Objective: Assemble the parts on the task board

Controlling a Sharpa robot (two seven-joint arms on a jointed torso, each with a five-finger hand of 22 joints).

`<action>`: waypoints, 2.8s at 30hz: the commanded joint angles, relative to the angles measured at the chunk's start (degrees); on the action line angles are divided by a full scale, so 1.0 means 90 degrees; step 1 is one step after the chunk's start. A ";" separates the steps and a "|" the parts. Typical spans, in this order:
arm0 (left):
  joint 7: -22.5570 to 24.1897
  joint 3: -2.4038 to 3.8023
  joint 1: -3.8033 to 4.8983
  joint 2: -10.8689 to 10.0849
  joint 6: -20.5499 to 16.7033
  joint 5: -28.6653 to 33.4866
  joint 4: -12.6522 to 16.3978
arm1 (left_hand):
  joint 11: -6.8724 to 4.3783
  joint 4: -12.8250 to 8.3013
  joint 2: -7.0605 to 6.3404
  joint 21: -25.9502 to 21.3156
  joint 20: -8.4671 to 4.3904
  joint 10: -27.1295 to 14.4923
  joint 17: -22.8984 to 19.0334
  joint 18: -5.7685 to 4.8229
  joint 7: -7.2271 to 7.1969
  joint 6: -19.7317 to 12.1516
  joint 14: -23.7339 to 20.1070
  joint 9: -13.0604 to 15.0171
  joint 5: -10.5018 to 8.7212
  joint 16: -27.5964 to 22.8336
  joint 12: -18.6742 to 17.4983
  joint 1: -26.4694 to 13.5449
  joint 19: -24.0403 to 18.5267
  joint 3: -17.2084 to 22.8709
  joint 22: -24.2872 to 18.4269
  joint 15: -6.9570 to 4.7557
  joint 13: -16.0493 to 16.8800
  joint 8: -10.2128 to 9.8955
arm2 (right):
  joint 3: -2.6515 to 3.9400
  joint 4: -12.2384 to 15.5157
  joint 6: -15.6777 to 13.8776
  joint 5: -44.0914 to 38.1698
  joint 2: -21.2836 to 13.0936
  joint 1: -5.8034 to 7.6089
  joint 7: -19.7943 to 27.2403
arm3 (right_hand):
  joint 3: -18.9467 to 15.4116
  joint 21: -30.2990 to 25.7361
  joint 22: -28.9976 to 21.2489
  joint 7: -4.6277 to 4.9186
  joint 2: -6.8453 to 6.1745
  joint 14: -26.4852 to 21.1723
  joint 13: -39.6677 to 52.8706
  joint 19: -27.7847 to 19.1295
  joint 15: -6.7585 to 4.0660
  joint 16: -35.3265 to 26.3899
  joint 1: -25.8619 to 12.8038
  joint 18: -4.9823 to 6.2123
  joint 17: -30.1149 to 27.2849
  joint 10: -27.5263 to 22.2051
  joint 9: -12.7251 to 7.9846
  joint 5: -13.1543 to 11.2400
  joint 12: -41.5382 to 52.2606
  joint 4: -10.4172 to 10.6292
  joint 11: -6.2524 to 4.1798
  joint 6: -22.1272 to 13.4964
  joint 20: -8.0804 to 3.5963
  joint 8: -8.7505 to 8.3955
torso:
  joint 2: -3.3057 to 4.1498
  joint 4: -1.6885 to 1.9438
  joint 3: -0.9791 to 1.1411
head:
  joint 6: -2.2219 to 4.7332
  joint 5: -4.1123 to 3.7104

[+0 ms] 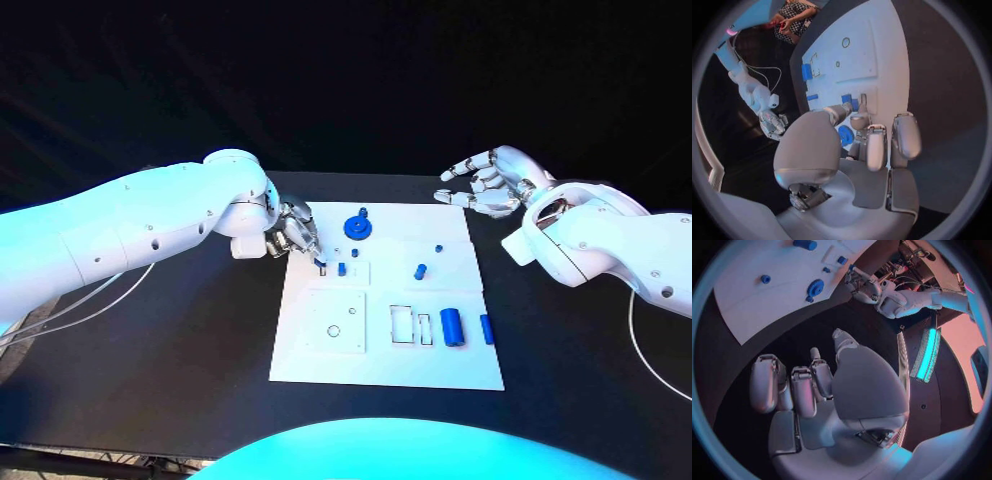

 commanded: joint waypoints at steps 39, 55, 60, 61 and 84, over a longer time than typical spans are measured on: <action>-0.0119 -0.0189 0.0099 0.0664 0.0820 -0.0803 -0.0592 | -0.0101 -0.1229 -0.0073 0.0064 -0.0061 0.0157 0.1423 -0.0066 -0.0107 0.0127 0.0585 0.0845 -0.0008 0.0082 0.0122 -0.0631 0.0095 0.1416 0.0146 -0.0047 0.0106 0.0402 | 0.0001 0.0008 0.0033 -0.0074 0.0043 -0.0004 0.0065 | 0.0000 -0.0030 0.0714 -0.0010 0.0004 0.0533 0.0342 -0.0030 -0.0045 -0.0035 -0.0029 0.0120 0.1075 -0.0042 -0.0010 0.0040 -0.0016 -0.0016 -0.0012 0.0006 -0.0028 0.0023 | 0.0003 0.0000 0.0000 | -0.0056 0.0059; -0.0111 -0.0198 0.0095 0.0718 0.0825 -0.1055 -0.0540 | -0.0110 -0.1286 -0.0105 0.0081 -0.0067 0.0173 0.1442 -0.0072 -0.0114 0.0133 0.0591 0.0865 -0.0007 0.0092 0.0127 -0.0637 0.0113 0.1450 0.0171 -0.0054 0.0113 0.0406 | 0.0001 0.0011 0.0033 -0.0076 0.0044 -0.0004 0.0072 | 0.0000 -0.0030 0.0714 -0.0010 0.0004 0.0533 0.0342 -0.0030 -0.0045 -0.0035 -0.0029 0.0120 0.1075 -0.0042 -0.0010 0.0040 -0.0016 -0.0016 -0.0012 0.0006 -0.0028 0.0023 | 0.0005 0.0000 -0.0006 | -0.0071 0.0052; -0.0110 -0.0202 0.0094 0.0729 0.0835 -0.1066 -0.0536 | -0.0110 -0.1286 -0.0105 0.0081 -0.0067 0.0173 0.1442 -0.0072 -0.0114 0.0133 0.0591 0.0865 -0.0007 0.0092 0.0127 -0.0637 0.0113 0.1450 0.0171 -0.0054 0.0113 0.0406 | 0.0001 0.0010 0.0034 -0.0076 0.0046 -0.0004 0.0073 | 0.0000 -0.0030 0.0714 -0.0010 0.0004 0.0533 0.0342 -0.0030 -0.0045 -0.0035 -0.0029 0.0120 0.1075 -0.0042 -0.0010 0.0040 -0.0016 -0.0016 -0.0012 0.0006 -0.0028 0.0023 | 0.0007 0.0001 -0.0006 | -0.0079 0.0047; -0.0110 -0.0203 0.0093 0.0729 0.0841 -0.1066 -0.0534 | -0.0110 -0.1286 -0.0105 0.0081 -0.0067 0.0173 0.1442 -0.0072 -0.0114 0.0133 0.0591 0.0865 -0.0007 0.0092 0.0127 -0.0637 0.0113 0.1450 0.0171 -0.0054 0.0113 0.0406 | 0.0001 0.0010 0.0034 -0.0076 0.0047 -0.0004 0.0073 | 0.0000 -0.0030 0.0714 -0.0010 0.0004 0.0533 0.0342 -0.0030 -0.0045 -0.0035 -0.0029 0.0120 0.1075 -0.0042 -0.0010 0.0040 -0.0016 -0.0016 -0.0012 0.0006 -0.0028 0.0023 | 0.0007 0.0001 -0.0006 | -0.0079 0.0047; -0.0111 -0.0209 0.0092 0.0711 0.1014 -0.1087 -0.0529 | -0.0114 -0.1325 -0.0127 0.0086 -0.0071 0.0171 0.1460 -0.0074 -0.0118 0.0142 0.0597 0.0878 -0.0008 0.0101 0.0111 -0.0639 0.0118 0.1474 0.0179 -0.0058 0.0081 0.0407 | 0.0001 0.0010 0.0032 -0.0080 0.0046 -0.0004 0.0077 | 0.0000 -0.0030 0.0714 -0.0010 0.0004 0.0533 0.0342 -0.0030 -0.0045 -0.0035 -0.0029 0.0120 0.1075 -0.0042 -0.0010 0.0040 -0.0016 -0.0016 -0.0012 0.0006 -0.0028 0.0023 | 0.0004 0.0003 -0.0005 | -0.0097 0.0042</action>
